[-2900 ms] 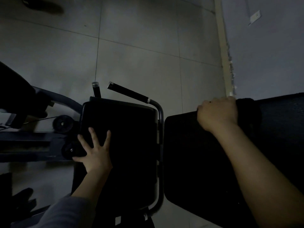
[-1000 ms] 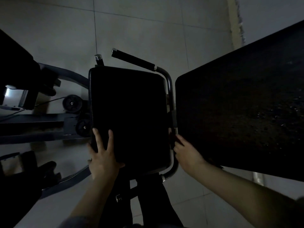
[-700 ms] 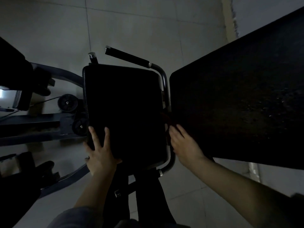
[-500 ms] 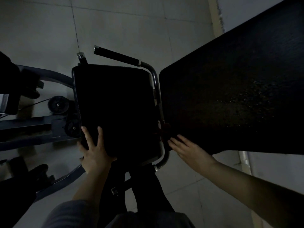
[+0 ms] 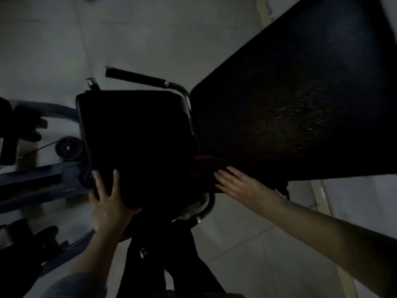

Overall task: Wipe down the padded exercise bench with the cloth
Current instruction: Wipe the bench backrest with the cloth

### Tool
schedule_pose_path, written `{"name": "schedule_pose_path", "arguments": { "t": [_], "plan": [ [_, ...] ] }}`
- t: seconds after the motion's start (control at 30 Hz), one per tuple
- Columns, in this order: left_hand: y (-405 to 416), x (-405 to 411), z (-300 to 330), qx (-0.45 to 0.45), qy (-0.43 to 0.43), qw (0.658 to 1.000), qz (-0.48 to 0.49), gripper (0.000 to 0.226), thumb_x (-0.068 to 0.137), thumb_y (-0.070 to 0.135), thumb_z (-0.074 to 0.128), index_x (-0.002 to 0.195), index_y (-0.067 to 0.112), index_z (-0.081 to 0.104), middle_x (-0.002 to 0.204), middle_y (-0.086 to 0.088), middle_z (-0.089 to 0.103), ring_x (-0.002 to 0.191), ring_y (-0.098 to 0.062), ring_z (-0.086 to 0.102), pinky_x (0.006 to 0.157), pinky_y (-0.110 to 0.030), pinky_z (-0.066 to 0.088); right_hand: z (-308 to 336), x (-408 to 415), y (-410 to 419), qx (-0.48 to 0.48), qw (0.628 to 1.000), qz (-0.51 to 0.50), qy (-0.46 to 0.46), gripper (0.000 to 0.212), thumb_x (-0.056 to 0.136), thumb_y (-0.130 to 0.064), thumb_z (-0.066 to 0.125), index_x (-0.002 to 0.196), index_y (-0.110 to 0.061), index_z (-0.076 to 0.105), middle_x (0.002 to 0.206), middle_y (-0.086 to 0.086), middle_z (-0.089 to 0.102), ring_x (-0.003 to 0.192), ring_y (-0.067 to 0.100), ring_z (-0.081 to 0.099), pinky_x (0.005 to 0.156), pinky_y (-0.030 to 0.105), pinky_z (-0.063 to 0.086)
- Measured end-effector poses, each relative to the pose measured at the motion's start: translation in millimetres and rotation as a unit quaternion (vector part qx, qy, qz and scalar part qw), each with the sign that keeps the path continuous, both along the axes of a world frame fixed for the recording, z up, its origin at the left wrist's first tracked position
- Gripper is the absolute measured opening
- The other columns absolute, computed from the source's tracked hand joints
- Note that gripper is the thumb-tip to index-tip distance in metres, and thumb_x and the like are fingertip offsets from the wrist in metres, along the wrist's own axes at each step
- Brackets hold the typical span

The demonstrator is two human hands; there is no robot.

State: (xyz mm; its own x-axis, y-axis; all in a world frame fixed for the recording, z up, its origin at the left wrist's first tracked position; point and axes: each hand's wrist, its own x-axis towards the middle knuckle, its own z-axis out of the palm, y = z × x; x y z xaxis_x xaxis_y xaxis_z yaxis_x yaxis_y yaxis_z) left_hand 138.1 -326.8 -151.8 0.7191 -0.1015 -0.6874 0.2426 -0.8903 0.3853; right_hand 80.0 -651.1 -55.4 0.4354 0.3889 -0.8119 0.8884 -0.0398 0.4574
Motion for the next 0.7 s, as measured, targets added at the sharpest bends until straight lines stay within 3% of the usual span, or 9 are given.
{"name": "schedule_pose_path", "arguments": {
  "t": [0.1,0.2,0.27,0.3,0.4,0.43,0.57,0.63,0.7],
  "plan": [
    [-14,-4,20,-0.013,-0.016,1.0,-0.003,0.084,0.084,0.036,0.064,0.15,0.019,0.015,0.158,-0.015,0.001,0.144,-0.037,0.002,0.109,-0.054,0.025,64,-14,-53,0.069,0.994,0.037,-0.08,0.069,0.091,-0.032,0.04,0.146,-0.003,0.009,0.155,0.014,0.022,0.14,0.031,0.025,0.115,0.051,-0.005],
    [-82,-19,56,-0.127,-0.053,0.99,0.014,0.061,0.091,0.029,0.056,0.144,0.013,0.033,0.151,-0.016,0.029,0.137,-0.035,0.03,0.106,-0.046,0.036,128,-24,-97,0.178,0.973,-0.035,-0.145,0.039,0.098,-0.007,0.027,0.136,-0.008,0.037,0.141,0.007,0.042,0.126,0.02,0.041,0.119,0.043,0.001],
    [-141,-25,83,-0.216,0.01,0.974,0.066,0.057,0.093,0.038,0.05,0.143,0.014,0.036,0.147,-0.01,0.038,0.133,-0.028,0.039,0.107,-0.039,0.036,167,-22,-107,0.24,0.946,-0.086,-0.201,0.037,0.1,0.0,0.027,0.132,-0.007,0.044,0.136,0.012,0.048,0.123,0.021,0.042,0.116,0.039,0.013],
    [-166,-25,100,-0.265,0.081,0.951,0.134,0.059,0.093,0.045,0.045,0.143,0.015,0.035,0.147,-0.008,0.04,0.134,-0.026,0.039,0.109,-0.039,0.034,182,-18,-107,0.26,0.933,-0.104,-0.227,0.036,0.099,0.0,0.031,0.132,-0.006,0.046,0.136,0.014,0.05,0.124,0.022,0.042,0.114,0.039,0.02],
    [-212,-20,136,-0.354,0.29,0.823,0.338,0.059,0.097,0.049,0.033,0.144,0.014,0.031,0.139,0.001,0.04,0.137,-0.029,0.032,0.11,-0.041,0.027,201,-11,-97,0.276,0.909,-0.171,-0.26,0.037,0.098,-0.013,0.043,0.134,-0.005,0.045,0.141,0.014,0.047,0.129,0.024,0.04,0.111,0.043,0.028],
    [-218,-19,138,-0.362,0.315,0.798,0.365,0.058,0.098,0.048,0.032,0.144,0.013,0.031,0.143,-0.004,0.04,0.138,-0.029,0.031,0.11,-0.042,0.026,198,-10,-92,0.259,0.907,-0.199,-0.266,0.043,0.097,-0.023,0.047,0.135,-0.005,0.044,0.143,0.014,0.045,0.13,0.024,0.039,0.111,0.045,0.026],
    [-219,-21,130,-0.356,0.338,0.786,0.376,0.06,0.095,0.056,0.03,0.145,0.022,0.031,0.153,-0.004,0.03,0.141,-0.024,0.025,0.113,-0.039,0.021,169,10,-46,0.154,0.912,-0.305,-0.227,0.073,0.087,-0.056,0.048,0.141,-0.009,0.037,0.149,0.013,0.035,0.137,0.024,0.036,0.114,0.048,0.004],
    [-212,-22,127,-0.365,0.372,0.757,0.395,0.057,0.095,0.056,0.026,0.142,0.027,0.035,0.151,-0.001,0.033,0.14,-0.02,0.027,0.111,-0.036,0.022,157,36,-25,0.129,0.913,-0.338,-0.187,0.073,0.094,-0.056,0.03,0.148,-0.01,0.014,0.157,0.012,0.011,0.145,0.023,0.013,0.113,0.048,-0.014],
    [-204,-18,122,-0.37,0.376,0.757,0.385,0.053,0.096,0.054,0.027,0.14,0.027,0.038,0.151,0.002,0.034,0.139,-0.017,0.028,0.112,-0.035,0.023,152,78,-19,0.134,0.908,-0.347,-0.193,0.066,0.098,-0.05,0.016,0.149,-0.011,0.0,0.158,0.008,-0.002,0.146,0.022,-0.002,0.111,0.047,-0.019]
  ]
}}
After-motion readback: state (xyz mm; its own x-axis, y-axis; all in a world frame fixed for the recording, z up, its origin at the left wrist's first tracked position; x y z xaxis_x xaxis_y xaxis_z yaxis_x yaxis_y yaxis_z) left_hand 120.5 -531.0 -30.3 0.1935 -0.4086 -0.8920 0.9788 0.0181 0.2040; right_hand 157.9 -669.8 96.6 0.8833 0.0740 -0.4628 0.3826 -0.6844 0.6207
